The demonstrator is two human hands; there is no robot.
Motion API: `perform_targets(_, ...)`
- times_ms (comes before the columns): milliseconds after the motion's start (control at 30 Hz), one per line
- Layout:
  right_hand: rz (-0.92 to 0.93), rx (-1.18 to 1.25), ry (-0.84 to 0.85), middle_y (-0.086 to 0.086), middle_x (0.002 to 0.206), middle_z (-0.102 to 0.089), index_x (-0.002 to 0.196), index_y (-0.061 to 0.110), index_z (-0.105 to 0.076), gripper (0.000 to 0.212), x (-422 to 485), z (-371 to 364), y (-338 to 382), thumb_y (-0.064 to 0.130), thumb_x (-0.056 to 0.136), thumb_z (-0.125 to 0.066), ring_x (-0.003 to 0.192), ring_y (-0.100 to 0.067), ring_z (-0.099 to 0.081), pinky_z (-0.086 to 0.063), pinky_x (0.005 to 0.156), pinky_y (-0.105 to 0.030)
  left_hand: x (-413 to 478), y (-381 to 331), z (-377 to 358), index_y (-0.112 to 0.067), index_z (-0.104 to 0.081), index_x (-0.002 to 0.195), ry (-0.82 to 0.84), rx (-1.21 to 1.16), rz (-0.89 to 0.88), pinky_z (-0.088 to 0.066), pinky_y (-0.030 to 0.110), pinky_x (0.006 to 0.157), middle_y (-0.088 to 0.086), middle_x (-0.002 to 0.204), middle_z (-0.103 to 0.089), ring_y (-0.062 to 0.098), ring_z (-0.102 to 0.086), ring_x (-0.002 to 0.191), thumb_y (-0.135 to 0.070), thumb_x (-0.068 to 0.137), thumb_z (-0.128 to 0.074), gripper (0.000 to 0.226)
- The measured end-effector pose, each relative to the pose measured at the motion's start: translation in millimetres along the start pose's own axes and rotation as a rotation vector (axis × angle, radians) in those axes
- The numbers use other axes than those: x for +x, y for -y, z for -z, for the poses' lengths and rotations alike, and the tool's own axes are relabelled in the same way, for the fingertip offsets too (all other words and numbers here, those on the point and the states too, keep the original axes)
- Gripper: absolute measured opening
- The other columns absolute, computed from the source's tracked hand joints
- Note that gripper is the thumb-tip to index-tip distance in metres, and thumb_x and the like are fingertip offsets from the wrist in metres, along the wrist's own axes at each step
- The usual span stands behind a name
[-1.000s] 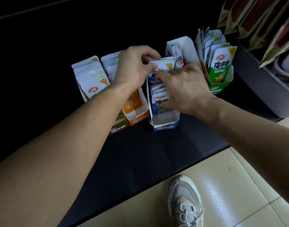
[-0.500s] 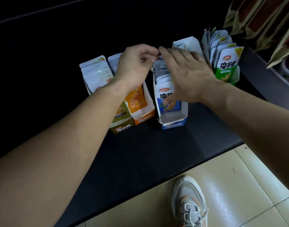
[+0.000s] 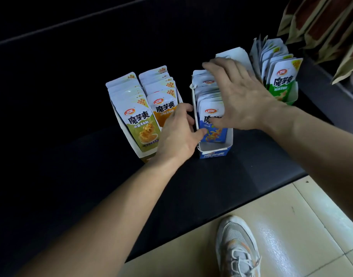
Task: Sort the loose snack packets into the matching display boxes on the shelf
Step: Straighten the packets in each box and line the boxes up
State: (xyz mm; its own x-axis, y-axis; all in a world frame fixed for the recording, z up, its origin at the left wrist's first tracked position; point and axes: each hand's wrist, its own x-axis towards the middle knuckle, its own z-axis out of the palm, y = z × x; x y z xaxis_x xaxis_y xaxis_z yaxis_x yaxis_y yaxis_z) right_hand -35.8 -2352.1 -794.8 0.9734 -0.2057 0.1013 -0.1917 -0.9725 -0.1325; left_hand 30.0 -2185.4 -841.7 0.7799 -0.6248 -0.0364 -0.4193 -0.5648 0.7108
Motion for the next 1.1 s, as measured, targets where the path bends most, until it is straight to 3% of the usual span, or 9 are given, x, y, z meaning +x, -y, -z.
perform_targets(100,0.004,-0.041,-0.167,-0.011,0.151,-0.031,0.151,0.016,-0.024,0.113,-13,-11,3,0.046,0.060,-0.083,0.136,-0.032,-0.030,-0.034,0.110,-0.046,1,3,-3,-0.023,-0.047,0.132,0.005,0.011,-0.013,-0.042,0.026,0.072,-0.007,0.102,-0.062,0.012,-0.058,0.088,-0.027,0.085,-0.079,0.057)
perform_targets(200,0.011,-0.094,-0.245,-0.014,0.150,-0.034,0.149,0.012,-0.030,0.100,-24,-21,8,0.041,0.067,-0.080,0.131,-0.034,-0.033,-0.034,0.107,-0.048,2,5,-4,-0.024,-0.046,0.132,0.011,0.018,-0.028,-0.039,0.024,0.072,-0.007,0.102,-0.061,0.011,-0.058,0.088,-0.026,0.085,-0.079,0.057)
perform_targets(400,0.032,-0.118,-0.166,-0.011,0.154,-0.033,0.153,0.012,-0.026,0.104,-20,-17,6,0.045,0.069,-0.079,0.140,-0.034,-0.033,-0.028,0.113,-0.048,2,7,-3,-0.025,-0.045,0.133,0.031,0.017,-0.047,-0.051,0.032,0.073,-0.007,0.102,-0.059,0.013,-0.061,0.081,-0.025,0.087,-0.078,0.057)
perform_targets(567,0.048,-0.097,-0.096,-0.008,0.151,-0.038,0.152,0.015,-0.032,0.105,-11,-13,3,0.045,0.066,-0.084,0.138,-0.032,-0.037,-0.026,0.113,-0.047,3,7,-3,-0.025,-0.044,0.134,0.036,0.013,-0.050,-0.052,0.032,0.072,-0.008,0.102,-0.058,0.010,-0.060,0.080,-0.025,0.087,-0.077,0.057)
perform_targets(833,-0.024,-0.104,-0.223,-0.014,0.136,-0.047,0.151,0.013,-0.033,0.106,-22,-21,7,0.043,0.065,-0.085,0.121,-0.036,-0.042,-0.036,0.100,-0.048,3,9,-4,-0.025,-0.044,0.133,0.024,0.005,-0.053,-0.047,0.026,0.070,-0.008,0.102,-0.058,0.010,-0.060,0.081,-0.025,0.087,-0.078,0.057)
perform_targets(1000,-0.047,-0.128,-0.114,-0.010,0.138,-0.050,0.148,0.014,-0.037,0.097,-19,-21,2,0.052,0.069,-0.080,0.125,-0.035,-0.044,-0.034,0.104,-0.051,3,11,-4,-0.025,-0.044,0.133,0.031,0.010,-0.058,-0.047,0.026,0.069,-0.007,0.102,-0.058,0.010,-0.059,0.080,-0.025,0.087,-0.077,0.057)
perform_targets(1100,-0.040,-0.215,-0.062,-0.012,0.140,-0.045,0.152,0.012,-0.029,0.104,-16,-17,2,0.060,0.071,-0.073,0.125,-0.036,-0.041,-0.033,0.103,-0.053,3,10,-5,-0.025,-0.043,0.134,0.035,0.021,-0.059,-0.046,0.024,0.067,-0.008,0.102,-0.057,0.008,-0.059,0.079,-0.025,0.087,-0.077,0.058)
